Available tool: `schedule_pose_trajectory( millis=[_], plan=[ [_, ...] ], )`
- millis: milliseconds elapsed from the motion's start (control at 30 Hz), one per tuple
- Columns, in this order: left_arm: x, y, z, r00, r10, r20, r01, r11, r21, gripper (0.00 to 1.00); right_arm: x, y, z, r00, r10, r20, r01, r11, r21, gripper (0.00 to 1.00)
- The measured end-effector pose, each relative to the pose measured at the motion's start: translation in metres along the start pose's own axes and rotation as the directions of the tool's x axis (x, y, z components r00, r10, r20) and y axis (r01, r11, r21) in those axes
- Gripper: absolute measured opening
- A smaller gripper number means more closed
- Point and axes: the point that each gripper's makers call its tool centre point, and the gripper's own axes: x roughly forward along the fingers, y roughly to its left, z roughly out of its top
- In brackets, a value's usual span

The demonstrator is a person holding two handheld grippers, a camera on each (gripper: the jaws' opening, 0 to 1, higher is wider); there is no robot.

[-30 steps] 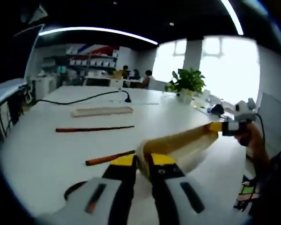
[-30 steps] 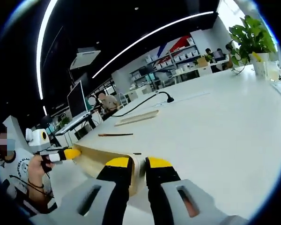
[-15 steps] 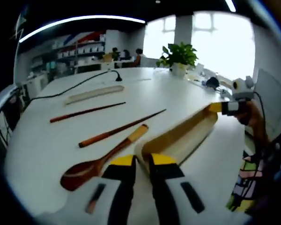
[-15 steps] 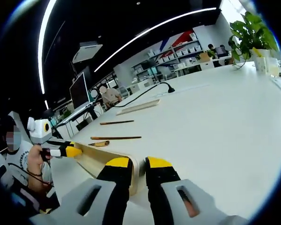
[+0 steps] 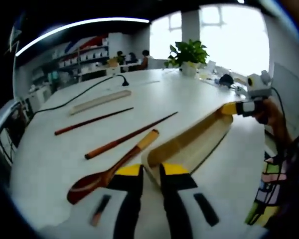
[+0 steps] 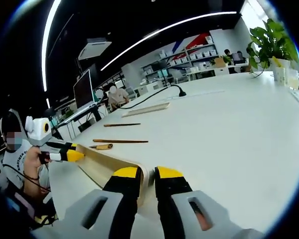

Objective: Arrange the utensils inside the cutlery case until each visible utensil rests in its matching compartment.

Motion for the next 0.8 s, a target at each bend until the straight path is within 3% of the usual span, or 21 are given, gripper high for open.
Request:
schedule_pose_trajectory(
  millis=[300, 400, 800],
  plan=[
    [0.0015, -0.0003, 0.0006, 1.000, -0.001, -0.001, 0.001, 1.000, 0.012, 0.19, 0.0017, -0.0044, 0.0016, 1.000, 0.015, 0.013, -0.014, 1.000, -0.010, 0.19],
    [0.0016, 0.0009, 0.0033, 1.000, 0.006, 0.013, -0.006, 1.000, 0.014, 0.24, -0.0001, -0.0052, 0.0043, 1.000, 0.016, 0.023, -0.016, 1.000, -0.025, 0.19],
    [-0.0026, 0.0003, 0.0066, 1.000, 0.007, 0.022, -0.008, 0.999, 0.048, 0.25, -0.0005, -0.0001, -0.0021, 1.000, 0.023, 0.004, -0.023, 0.999, -0.040, 0.18]
  ],
)
